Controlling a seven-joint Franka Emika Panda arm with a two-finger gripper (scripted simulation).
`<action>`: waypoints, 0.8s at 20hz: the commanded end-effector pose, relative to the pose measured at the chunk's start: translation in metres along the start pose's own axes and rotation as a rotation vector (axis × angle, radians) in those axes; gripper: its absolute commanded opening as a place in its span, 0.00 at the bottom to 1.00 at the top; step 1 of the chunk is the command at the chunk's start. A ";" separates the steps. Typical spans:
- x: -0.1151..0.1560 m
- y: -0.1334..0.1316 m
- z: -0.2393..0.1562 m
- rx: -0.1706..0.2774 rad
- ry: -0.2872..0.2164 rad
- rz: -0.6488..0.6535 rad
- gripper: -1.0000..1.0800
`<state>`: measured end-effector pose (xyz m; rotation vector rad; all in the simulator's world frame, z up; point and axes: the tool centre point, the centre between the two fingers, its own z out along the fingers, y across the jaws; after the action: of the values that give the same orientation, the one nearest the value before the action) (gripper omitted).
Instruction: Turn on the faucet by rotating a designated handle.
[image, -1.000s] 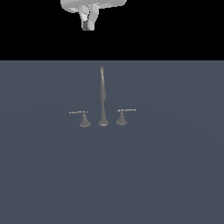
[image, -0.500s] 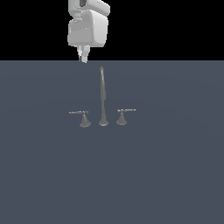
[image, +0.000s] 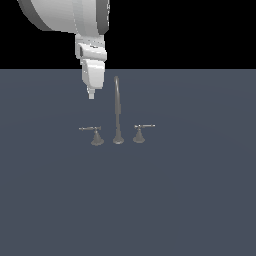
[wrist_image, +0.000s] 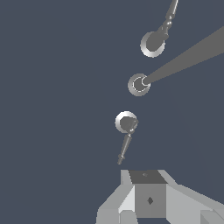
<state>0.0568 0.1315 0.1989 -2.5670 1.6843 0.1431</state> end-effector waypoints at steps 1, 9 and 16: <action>-0.001 -0.010 0.025 -0.001 0.017 0.061 0.00; -0.004 -0.031 0.093 0.002 0.073 0.216 0.00; -0.006 -0.038 0.127 0.009 0.106 0.288 0.00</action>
<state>0.0830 0.1646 0.0793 -2.3622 2.0626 0.0241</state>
